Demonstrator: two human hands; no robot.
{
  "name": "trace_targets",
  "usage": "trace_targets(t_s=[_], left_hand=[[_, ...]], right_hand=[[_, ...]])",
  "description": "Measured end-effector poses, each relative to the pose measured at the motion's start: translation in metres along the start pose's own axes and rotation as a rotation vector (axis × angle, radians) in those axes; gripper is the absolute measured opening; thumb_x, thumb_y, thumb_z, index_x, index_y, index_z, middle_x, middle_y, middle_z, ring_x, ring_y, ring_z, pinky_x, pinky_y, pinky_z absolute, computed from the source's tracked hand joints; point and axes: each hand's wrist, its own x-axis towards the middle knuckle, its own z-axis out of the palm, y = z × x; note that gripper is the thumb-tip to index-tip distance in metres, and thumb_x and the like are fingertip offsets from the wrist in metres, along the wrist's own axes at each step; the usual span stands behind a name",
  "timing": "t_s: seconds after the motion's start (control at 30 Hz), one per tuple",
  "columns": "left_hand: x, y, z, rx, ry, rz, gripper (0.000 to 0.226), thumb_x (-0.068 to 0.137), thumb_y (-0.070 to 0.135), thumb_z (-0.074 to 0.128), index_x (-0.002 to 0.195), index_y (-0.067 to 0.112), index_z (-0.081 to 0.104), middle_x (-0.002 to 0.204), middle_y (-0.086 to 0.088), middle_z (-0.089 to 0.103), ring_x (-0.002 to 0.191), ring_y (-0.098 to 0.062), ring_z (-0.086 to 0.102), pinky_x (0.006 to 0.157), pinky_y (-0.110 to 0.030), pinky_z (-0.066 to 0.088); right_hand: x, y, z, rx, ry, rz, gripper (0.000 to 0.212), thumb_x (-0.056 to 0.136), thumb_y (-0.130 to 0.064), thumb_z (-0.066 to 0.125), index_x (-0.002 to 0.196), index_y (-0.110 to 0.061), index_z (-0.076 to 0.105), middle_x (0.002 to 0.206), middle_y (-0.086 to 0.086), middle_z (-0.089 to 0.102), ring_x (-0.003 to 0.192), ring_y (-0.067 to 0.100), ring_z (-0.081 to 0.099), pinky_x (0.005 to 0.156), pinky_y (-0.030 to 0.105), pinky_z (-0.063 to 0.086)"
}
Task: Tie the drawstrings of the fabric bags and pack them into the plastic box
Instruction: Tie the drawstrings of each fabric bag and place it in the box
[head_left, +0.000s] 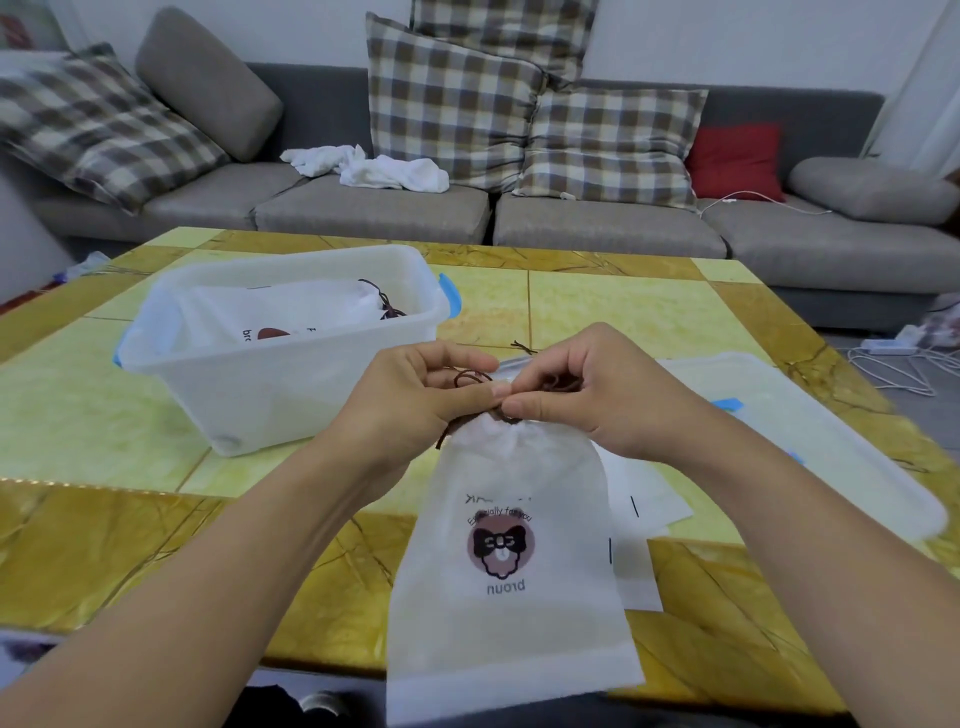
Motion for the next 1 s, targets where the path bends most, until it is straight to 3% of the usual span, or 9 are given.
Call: trace_targets(t_s=[0.1, 0.27, 0.37, 0.5, 0.6, 0.67, 0.77, 0.87, 1.0], left_hand=[[0.001, 0.002, -0.006, -0.05, -0.07, -0.025, 0.037, 0.067, 0.012, 0.078, 0.104, 0.008, 0.071, 0.094, -0.015, 0.076, 0.081, -0.022, 0.07, 0.077, -0.033, 0.052], [0.004, 0.001, -0.019, 0.003, -0.199, 0.019, 0.036, 0.075, 0.007, 0.073, 0.11, 0.003, 0.071, 0.105, -0.013, 0.076, 0.093, -0.02, 0.073, 0.084, -0.028, 0.057], [0.002, -0.002, -0.017, 0.184, -0.166, 0.14, 0.018, 0.085, 0.005, 0.071, 0.102, 0.006, 0.076, 0.101, -0.006, 0.078, 0.094, -0.013, 0.072, 0.087, -0.024, 0.057], [0.001, -0.003, -0.013, 0.317, -0.071, 0.273, 0.011, 0.086, 0.01, 0.072, 0.093, 0.015, 0.08, 0.092, 0.003, 0.079, 0.086, -0.007, 0.071, 0.084, -0.023, 0.056], [0.001, -0.002, -0.013, 0.402, -0.013, 0.305, 0.016, 0.085, 0.009, 0.076, 0.087, 0.024, 0.08, 0.086, 0.013, 0.078, 0.081, 0.002, 0.069, 0.076, -0.013, 0.052], [0.0, -0.002, -0.011, 0.421, 0.011, 0.308, 0.017, 0.085, 0.009, 0.076, 0.086, 0.026, 0.08, 0.083, 0.016, 0.077, 0.079, 0.005, 0.069, 0.073, -0.012, 0.053], [-0.002, -0.002, -0.008, 0.406, 0.017, 0.233, 0.016, 0.089, 0.011, 0.072, 0.084, 0.024, 0.081, 0.085, 0.009, 0.078, 0.081, -0.003, 0.07, 0.081, -0.028, 0.056], [-0.002, 0.0, -0.007, 0.296, 0.01, 0.137, 0.008, 0.085, 0.016, 0.074, 0.082, 0.018, 0.081, 0.09, -0.001, 0.079, 0.094, -0.018, 0.073, 0.09, -0.036, 0.055], [-0.004, -0.004, -0.005, 0.253, 0.02, 0.131, 0.011, 0.08, 0.005, 0.08, 0.089, 0.011, 0.08, 0.085, -0.002, 0.079, 0.079, -0.009, 0.073, 0.074, -0.018, 0.057]], right_hand=[[-0.001, 0.002, 0.002, -0.133, 0.03, -0.064, 0.012, 0.092, -0.016, 0.071, 0.083, -0.018, 0.079, 0.064, -0.01, 0.064, 0.057, 0.007, 0.051, 0.057, 0.021, 0.038], [-0.003, 0.003, 0.004, 0.083, -0.016, -0.042, 0.02, 0.101, -0.013, 0.058, 0.089, -0.006, 0.073, 0.071, 0.001, 0.058, 0.065, 0.01, 0.042, 0.06, 0.02, 0.034], [-0.002, 0.003, 0.01, 0.133, -0.025, -0.047, 0.021, 0.102, -0.011, 0.055, 0.09, -0.002, 0.069, 0.072, -0.001, 0.054, 0.063, 0.008, 0.04, 0.06, 0.018, 0.032], [0.0, 0.004, 0.013, 0.18, -0.027, -0.03, 0.021, 0.102, -0.006, 0.053, 0.093, 0.006, 0.068, 0.073, -0.014, 0.063, 0.062, -0.002, 0.047, 0.062, 0.009, 0.036], [0.002, 0.004, 0.017, 0.136, -0.006, -0.017, 0.021, 0.102, -0.009, 0.054, 0.092, 0.003, 0.068, 0.083, -0.004, 0.068, 0.068, 0.003, 0.048, 0.064, 0.013, 0.038], [0.003, 0.004, 0.019, 0.132, 0.016, 0.005, 0.021, 0.102, -0.009, 0.053, 0.091, 0.003, 0.067, 0.081, -0.008, 0.068, 0.068, 0.002, 0.049, 0.066, 0.013, 0.039], [0.005, 0.004, 0.022, 0.095, 0.048, 0.033, 0.023, 0.103, -0.014, 0.053, 0.085, -0.006, 0.066, 0.07, 0.003, 0.06, 0.064, 0.01, 0.042, 0.061, 0.023, 0.035], [0.007, 0.003, 0.025, 0.072, 0.084, 0.034, 0.026, 0.103, -0.015, 0.053, 0.079, -0.015, 0.063, 0.071, 0.005, 0.051, 0.064, 0.015, 0.037, 0.06, 0.03, 0.03], [0.007, 0.001, 0.028, 0.128, 0.081, 0.066, 0.026, 0.102, -0.014, 0.055, 0.078, -0.011, 0.064, 0.068, 0.002, 0.048, 0.066, 0.017, 0.036, 0.06, 0.031, 0.028]])
